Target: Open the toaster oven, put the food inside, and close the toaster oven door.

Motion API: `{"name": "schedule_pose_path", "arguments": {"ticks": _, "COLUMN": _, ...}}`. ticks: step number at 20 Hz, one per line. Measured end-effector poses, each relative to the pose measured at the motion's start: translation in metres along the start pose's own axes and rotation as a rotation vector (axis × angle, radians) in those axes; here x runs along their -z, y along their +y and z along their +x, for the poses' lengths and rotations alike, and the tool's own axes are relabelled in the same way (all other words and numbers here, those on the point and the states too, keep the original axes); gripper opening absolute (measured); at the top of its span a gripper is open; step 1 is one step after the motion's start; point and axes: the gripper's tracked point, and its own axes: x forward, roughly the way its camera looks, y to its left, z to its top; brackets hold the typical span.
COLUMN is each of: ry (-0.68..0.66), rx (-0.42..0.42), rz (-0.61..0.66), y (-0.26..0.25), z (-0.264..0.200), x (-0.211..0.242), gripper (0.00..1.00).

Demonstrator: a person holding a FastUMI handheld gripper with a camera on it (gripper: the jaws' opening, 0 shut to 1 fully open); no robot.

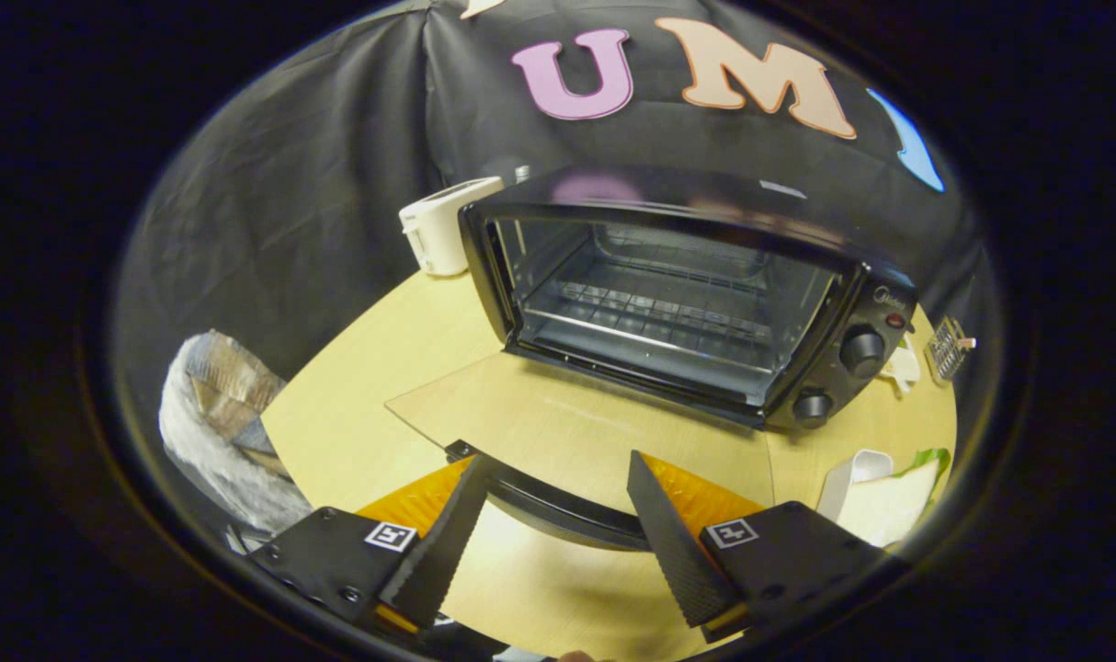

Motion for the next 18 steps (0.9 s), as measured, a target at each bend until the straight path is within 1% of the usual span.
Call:
{"name": "schedule_pose_path", "arguments": {"ticks": 2, "ry": 0.029, "rx": 0.005, "rz": -0.019, "y": -0.002, "z": 0.005, "x": 0.013, "gripper": 0.98}}
{"name": "schedule_pose_path", "arguments": {"ticks": 7, "ry": 0.112, "rx": 0.021, "rz": -0.019, "y": -0.012, "z": 0.015, "x": 0.046, "gripper": 0.98}}
{"name": "schedule_pose_path", "arguments": {"ticks": 9, "ry": 0.091, "rx": 0.025, "rz": -0.027, "y": -0.017, "z": 0.015, "x": 0.046, "gripper": 0.98}}
{"name": "schedule_pose_path", "arguments": {"ticks": 12, "ry": 0.098, "rx": 0.023, "rz": -0.047, "y": -0.02, "z": 0.01, "x": 0.05, "gripper": 0.97}}
{"name": "schedule_pose_path", "arguments": {"ticks": 15, "ry": 0.101, "rx": 0.007, "rz": -0.016, "y": -0.024, "z": -0.001, "x": 0.048, "gripper": 0.97}}
{"name": "schedule_pose_path", "arguments": {"ticks": 18, "ry": 0.037, "rx": 0.009, "rz": 0.021, "y": -0.039, "z": -0.019, "x": 0.029, "gripper": 0.97}}
